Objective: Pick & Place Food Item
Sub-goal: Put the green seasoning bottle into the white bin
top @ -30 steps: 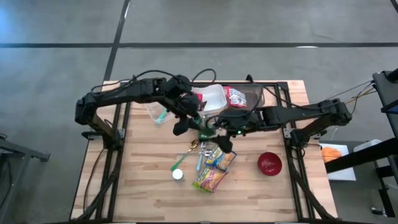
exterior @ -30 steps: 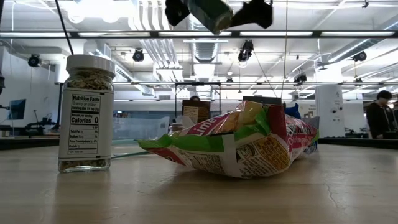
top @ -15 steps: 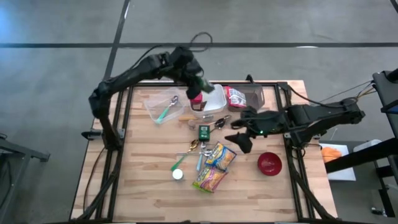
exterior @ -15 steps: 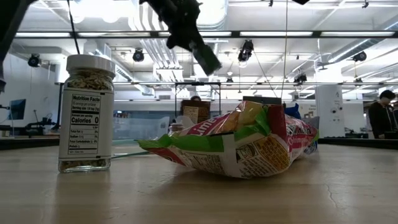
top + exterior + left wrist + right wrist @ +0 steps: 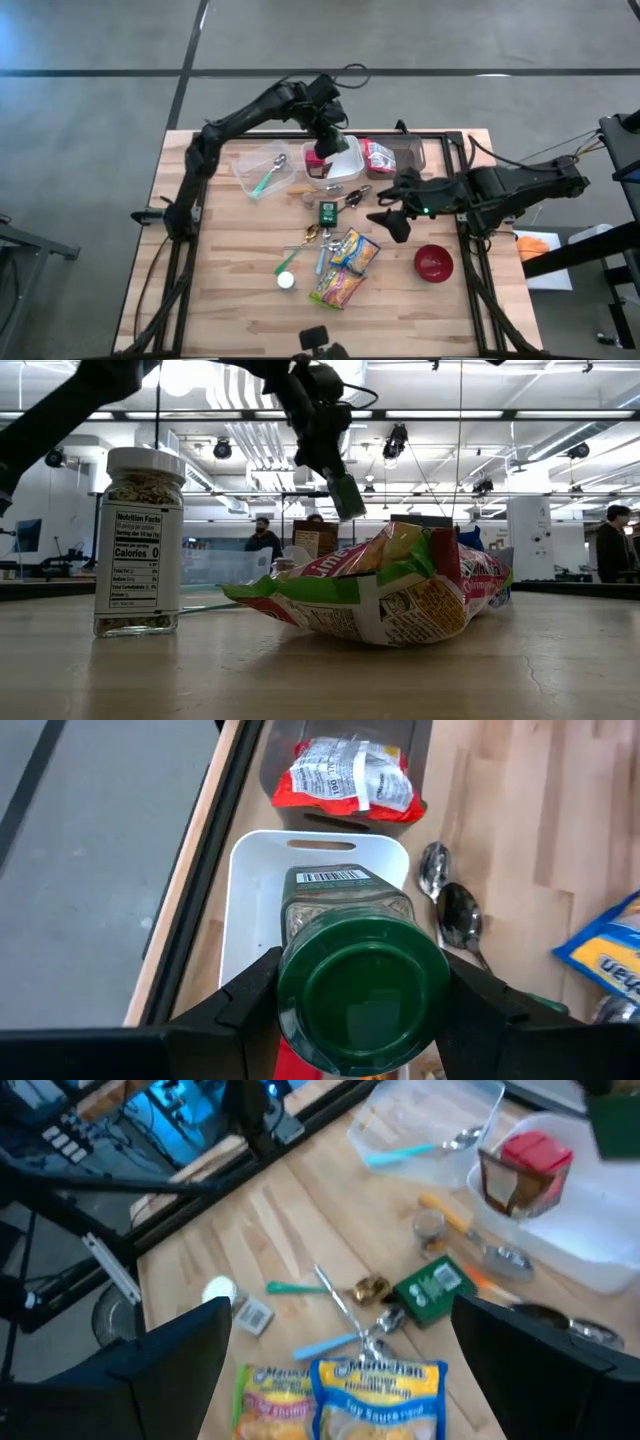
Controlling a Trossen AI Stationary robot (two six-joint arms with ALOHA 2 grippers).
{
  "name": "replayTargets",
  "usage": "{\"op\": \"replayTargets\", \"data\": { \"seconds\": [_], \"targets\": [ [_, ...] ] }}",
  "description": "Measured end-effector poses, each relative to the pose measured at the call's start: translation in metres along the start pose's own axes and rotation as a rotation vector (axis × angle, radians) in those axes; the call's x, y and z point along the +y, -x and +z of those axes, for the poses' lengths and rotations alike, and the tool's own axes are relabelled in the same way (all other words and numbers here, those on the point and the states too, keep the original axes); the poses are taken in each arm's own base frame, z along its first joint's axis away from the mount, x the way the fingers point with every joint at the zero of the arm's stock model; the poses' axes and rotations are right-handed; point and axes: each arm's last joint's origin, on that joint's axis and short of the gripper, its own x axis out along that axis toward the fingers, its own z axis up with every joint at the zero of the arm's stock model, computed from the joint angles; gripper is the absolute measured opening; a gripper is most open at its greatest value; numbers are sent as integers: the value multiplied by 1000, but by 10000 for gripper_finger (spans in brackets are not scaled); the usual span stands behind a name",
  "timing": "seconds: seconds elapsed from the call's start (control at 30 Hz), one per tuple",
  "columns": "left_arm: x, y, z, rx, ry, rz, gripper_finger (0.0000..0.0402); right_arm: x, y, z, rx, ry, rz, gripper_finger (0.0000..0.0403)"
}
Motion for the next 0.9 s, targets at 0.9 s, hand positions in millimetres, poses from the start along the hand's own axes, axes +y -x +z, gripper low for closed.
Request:
{"op": "replayTargets", "data": {
  "seconds": [0.9],
  "targets": [
    [-6,-90,-18,285,-24,-6,191,9,5,-17,55,1,4,373]
  ]
}}
